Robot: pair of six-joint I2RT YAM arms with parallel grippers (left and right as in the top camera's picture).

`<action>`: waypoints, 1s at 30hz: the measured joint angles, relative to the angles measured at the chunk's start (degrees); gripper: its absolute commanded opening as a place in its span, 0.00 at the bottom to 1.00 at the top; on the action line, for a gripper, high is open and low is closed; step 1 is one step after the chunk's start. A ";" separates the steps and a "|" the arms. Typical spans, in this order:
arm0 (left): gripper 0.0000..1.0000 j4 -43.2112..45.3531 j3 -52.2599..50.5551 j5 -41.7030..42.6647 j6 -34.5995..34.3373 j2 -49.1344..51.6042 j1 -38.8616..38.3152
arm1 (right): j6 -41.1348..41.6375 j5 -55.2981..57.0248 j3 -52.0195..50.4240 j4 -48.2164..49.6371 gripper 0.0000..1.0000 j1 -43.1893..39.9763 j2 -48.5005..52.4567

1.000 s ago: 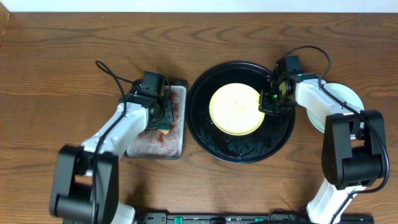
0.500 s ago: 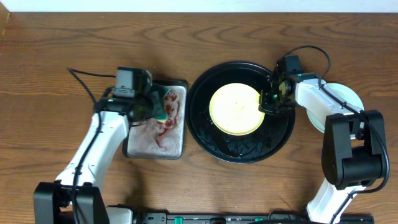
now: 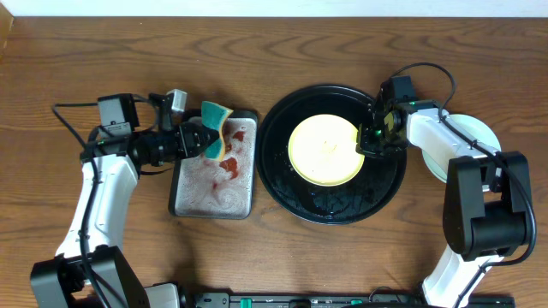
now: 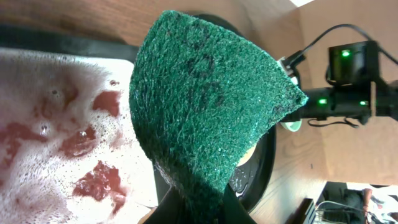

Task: Clean dirty plates on tray and stack at the side
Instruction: 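Dip and rub the sponge in the soapy tray with the left gripper, then lift the sponge out of the soapy tray with the left gripper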

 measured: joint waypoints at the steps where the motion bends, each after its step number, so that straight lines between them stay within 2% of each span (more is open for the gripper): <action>1: 0.08 0.00 0.00 0.55 0.33 0.00 0.37 | 0.00 0.00 0.00 0.00 0.01 0.00 0.00; 30: 0.07 0.31 0.00 2.97 1.75 0.02 1.03 | 0.00 0.00 0.00 0.00 0.01 0.00 0.00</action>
